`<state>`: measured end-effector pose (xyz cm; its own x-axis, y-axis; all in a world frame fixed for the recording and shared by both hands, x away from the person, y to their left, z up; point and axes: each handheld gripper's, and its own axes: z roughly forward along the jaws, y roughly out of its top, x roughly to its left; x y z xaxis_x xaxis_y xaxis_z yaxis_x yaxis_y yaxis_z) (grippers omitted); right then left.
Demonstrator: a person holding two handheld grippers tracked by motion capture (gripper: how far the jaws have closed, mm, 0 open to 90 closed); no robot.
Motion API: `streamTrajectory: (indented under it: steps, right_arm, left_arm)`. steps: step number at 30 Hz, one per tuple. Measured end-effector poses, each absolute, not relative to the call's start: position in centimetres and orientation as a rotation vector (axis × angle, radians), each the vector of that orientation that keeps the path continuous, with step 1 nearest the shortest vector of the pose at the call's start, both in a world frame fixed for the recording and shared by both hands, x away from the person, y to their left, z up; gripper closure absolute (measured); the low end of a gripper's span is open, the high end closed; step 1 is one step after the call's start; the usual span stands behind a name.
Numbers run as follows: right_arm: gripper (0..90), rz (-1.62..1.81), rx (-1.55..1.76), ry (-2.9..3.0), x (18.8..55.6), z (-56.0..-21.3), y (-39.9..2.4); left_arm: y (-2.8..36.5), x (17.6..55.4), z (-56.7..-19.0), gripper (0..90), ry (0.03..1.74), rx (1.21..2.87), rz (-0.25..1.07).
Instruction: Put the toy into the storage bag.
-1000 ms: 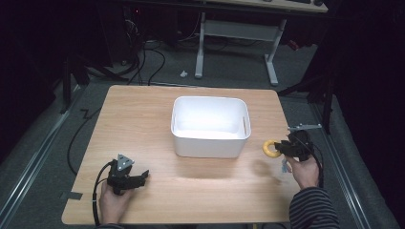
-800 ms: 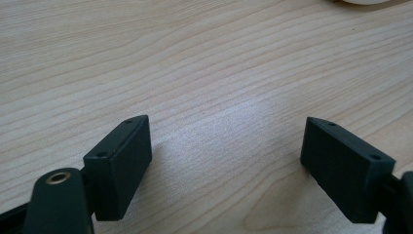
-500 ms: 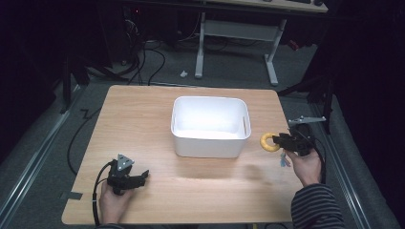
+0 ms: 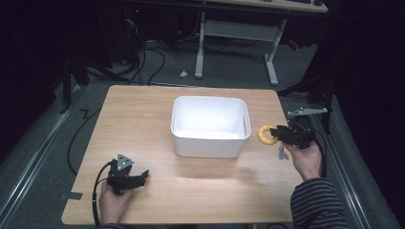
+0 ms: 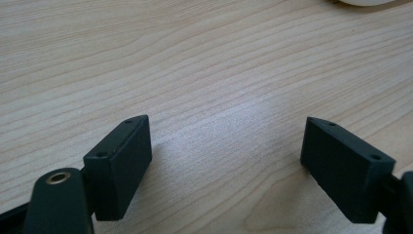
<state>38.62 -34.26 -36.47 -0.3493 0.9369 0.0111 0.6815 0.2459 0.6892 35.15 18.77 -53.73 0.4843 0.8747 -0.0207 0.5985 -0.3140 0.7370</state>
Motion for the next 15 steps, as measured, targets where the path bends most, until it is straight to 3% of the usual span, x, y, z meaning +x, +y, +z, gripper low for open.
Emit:
streamTrajectory:
  steps: [15]
  right_arm:
    - [66.0, 0.91, 1.429, 2.152, 39.7, -33.8, -32.4]
  left_arm:
    - [18.7, 35.1, -53.7, 19.0, 1.212, 2.037, 0.508]
